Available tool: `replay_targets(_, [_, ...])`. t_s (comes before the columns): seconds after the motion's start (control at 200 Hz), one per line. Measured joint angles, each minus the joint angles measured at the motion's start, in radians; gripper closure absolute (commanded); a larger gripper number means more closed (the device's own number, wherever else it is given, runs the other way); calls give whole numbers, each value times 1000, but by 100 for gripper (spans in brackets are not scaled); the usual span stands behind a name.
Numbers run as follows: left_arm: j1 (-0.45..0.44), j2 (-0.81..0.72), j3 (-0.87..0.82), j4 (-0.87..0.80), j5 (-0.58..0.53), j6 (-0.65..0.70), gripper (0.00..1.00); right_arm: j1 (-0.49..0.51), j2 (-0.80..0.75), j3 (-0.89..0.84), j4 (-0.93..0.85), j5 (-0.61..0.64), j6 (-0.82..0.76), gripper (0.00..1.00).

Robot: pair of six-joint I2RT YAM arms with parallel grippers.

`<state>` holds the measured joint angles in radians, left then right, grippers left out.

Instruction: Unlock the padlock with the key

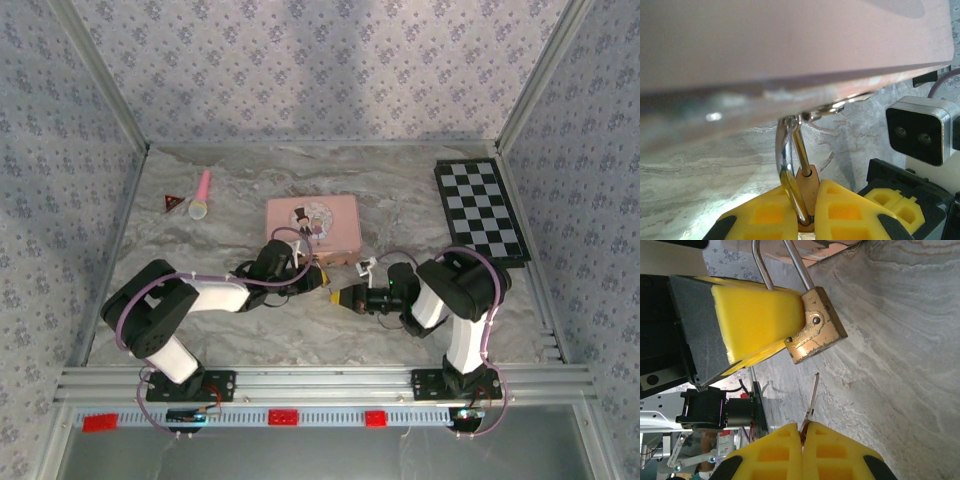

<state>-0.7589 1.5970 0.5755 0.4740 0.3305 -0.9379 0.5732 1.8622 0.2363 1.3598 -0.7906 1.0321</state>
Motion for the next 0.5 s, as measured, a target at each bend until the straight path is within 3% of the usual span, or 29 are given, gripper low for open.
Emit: replay_targets(0.5, [2,5,0,57,52,-54,100,-2,-14,2,7,-11,0,100])
